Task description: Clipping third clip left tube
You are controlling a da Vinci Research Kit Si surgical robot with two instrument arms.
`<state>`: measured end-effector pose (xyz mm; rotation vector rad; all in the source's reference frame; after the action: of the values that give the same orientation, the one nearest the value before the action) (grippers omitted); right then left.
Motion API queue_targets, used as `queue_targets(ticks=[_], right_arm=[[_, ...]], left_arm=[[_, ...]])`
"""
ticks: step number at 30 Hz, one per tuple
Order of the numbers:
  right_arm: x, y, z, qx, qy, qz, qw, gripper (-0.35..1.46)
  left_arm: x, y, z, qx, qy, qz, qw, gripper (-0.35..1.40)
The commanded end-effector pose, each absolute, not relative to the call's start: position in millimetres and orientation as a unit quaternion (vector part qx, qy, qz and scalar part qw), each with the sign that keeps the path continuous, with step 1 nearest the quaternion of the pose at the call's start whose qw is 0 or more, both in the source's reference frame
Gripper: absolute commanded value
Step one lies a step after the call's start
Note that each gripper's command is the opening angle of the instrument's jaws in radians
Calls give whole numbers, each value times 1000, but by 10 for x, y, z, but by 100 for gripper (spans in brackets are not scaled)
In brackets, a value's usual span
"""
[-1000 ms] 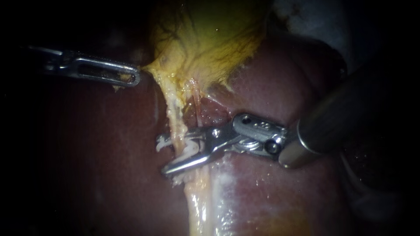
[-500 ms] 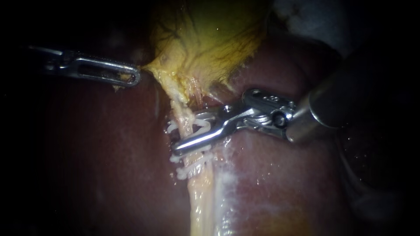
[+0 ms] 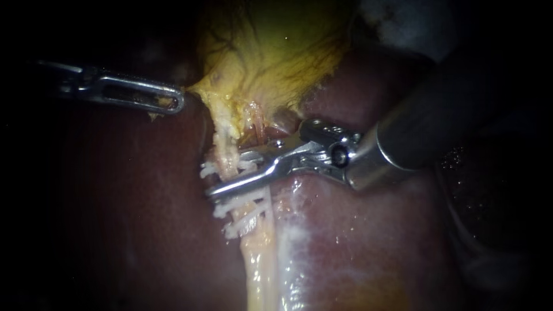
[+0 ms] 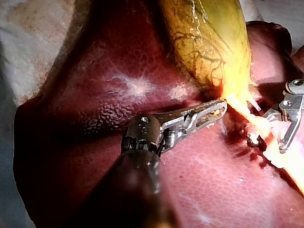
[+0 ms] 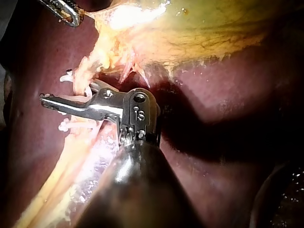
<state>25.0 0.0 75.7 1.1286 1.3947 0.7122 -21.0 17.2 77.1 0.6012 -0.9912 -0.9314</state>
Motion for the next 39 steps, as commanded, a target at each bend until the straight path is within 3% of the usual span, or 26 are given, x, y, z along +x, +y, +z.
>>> queue_targets(ticks=[1,10,17,21,28,30,39], right_arm=[[252,-1,757,484,595,306,563,57],[267,-12,759,468,590,372,543,55],[266,-11,760,463,591,378,542,48],[264,-10,761,463,591,378,542,29],[262,-11,761,453,620,308,561,-12],[262,-11,761,452,627,291,564,-35],[262,-10,763,441,645,253,570,-35]], left_arm=[[-210,172,771,274,-451,-424,736,-35],[-211,172,771,274,-451,-424,736,-35],[-211,172,771,274,-451,-424,736,-35],[-211,172,771,274,-451,-424,736,-35],[-211,172,771,274,-451,-424,736,-35],[-211,172,771,274,-451,-424,736,-35],[-210,172,771,274,-451,-424,736,-35]])
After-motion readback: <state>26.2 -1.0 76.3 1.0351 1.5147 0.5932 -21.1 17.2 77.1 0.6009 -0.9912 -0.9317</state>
